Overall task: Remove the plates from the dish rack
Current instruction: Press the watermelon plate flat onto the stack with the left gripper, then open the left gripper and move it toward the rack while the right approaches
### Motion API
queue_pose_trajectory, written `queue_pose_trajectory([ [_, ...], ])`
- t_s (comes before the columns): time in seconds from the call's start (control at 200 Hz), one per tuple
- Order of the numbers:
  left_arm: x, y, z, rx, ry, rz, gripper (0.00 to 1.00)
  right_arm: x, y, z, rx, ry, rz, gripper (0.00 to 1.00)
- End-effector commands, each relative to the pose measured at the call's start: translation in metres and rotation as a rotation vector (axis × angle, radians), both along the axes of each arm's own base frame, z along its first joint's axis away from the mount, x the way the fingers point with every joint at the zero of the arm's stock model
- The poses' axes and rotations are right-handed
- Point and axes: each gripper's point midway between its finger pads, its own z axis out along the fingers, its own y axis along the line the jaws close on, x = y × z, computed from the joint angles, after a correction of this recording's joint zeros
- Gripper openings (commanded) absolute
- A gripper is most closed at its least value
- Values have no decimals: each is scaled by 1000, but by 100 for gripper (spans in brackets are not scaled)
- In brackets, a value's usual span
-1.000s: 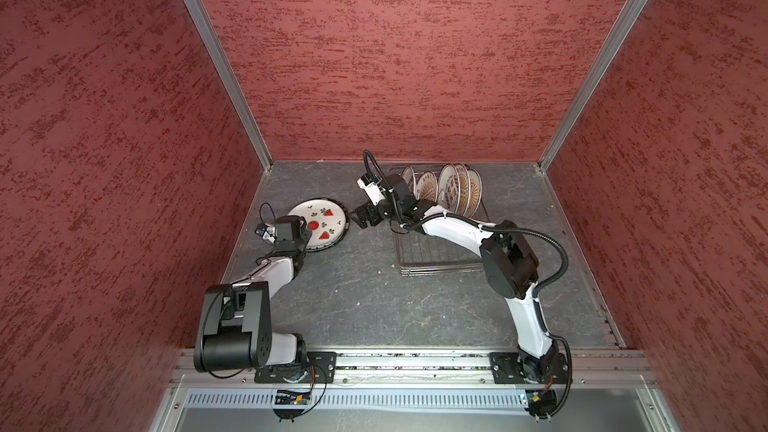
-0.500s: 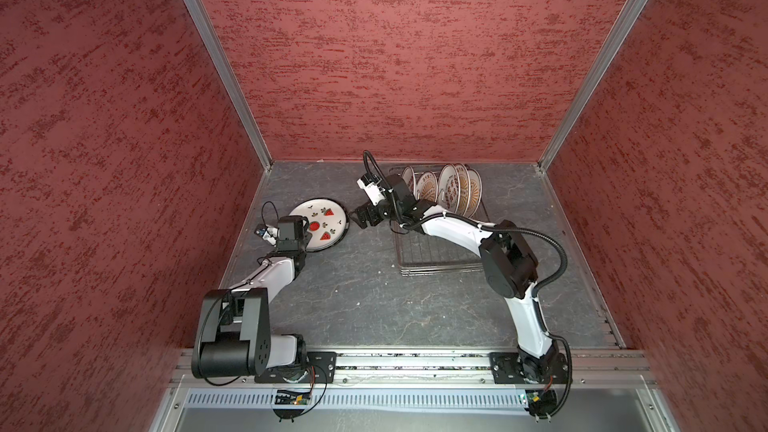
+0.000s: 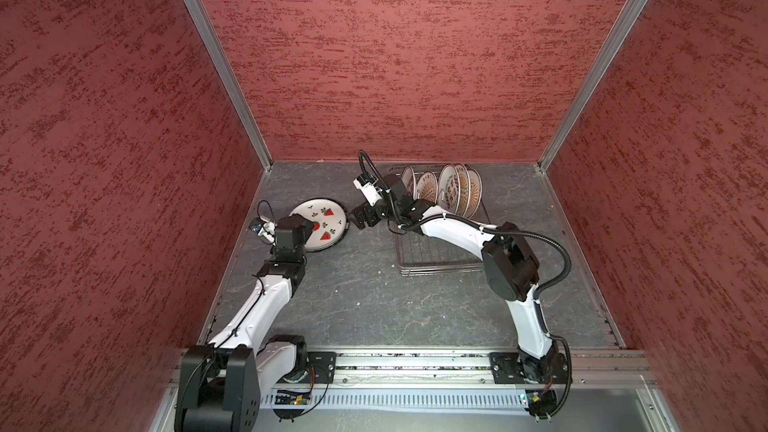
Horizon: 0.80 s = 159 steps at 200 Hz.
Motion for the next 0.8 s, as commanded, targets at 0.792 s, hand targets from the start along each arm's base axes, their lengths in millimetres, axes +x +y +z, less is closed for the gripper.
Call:
queue_pose_trajectory([
  [0.792,-3,-165,126,115,-562,-710,99,-31,-186,132,85,-319,-476,99],
])
